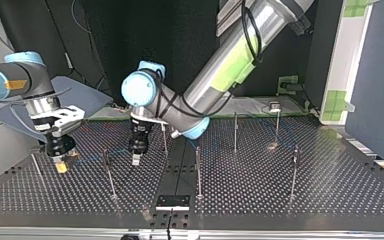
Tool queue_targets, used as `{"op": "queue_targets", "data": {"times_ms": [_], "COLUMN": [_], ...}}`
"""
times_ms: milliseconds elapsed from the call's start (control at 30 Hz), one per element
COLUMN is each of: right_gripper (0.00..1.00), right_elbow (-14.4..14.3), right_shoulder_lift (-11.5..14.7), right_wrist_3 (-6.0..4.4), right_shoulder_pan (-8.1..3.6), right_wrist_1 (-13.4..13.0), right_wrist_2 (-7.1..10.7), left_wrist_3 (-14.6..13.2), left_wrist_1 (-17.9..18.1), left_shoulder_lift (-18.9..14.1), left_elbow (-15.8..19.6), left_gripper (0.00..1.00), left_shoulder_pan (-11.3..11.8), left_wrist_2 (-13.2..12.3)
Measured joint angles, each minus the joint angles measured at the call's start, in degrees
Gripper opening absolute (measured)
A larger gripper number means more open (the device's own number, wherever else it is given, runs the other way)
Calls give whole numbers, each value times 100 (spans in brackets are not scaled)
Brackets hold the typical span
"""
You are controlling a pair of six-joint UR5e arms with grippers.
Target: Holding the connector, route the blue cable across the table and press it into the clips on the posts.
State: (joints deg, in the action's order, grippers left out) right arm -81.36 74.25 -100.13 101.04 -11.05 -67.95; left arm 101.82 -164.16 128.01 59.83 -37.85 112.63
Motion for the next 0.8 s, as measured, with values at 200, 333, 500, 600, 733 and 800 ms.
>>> {"op": "queue_targets", "data": {"times_ms": [200, 333, 500, 600, 733, 800], "right_gripper": [0, 0, 0, 0, 0, 0], "right_elbow": [0, 0, 0, 0, 0, 0], "right_shoulder_lift": [-8, -11, -16, -17, -17, -15], "right_wrist_3": [15, 18, 29, 33, 41, 43], "right_shoulder_pan": [1, 1, 1, 1, 1, 1], "right_wrist_1": [-3, -3, -2, 2, 11, 13], "right_wrist_2": [0, 0, 0, 0, 0, 1], "left_wrist_3": [52, 90, 104, 112, 109, 109], "left_wrist_1": [-81, -124, -349, -538, -789, -886], "left_shoulder_lift": [-1, -5, -71, -148, -220, -268], "left_elbow": [0, 0, 0, 0, 14, 56], "left_gripper": [100, 100, 100, 100, 100, 100], "left_shoulder_pan": [-43, -55, -86, -120, -186, -240], "left_wrist_2": [-32, -115, -120, -89, -79, -72]}}
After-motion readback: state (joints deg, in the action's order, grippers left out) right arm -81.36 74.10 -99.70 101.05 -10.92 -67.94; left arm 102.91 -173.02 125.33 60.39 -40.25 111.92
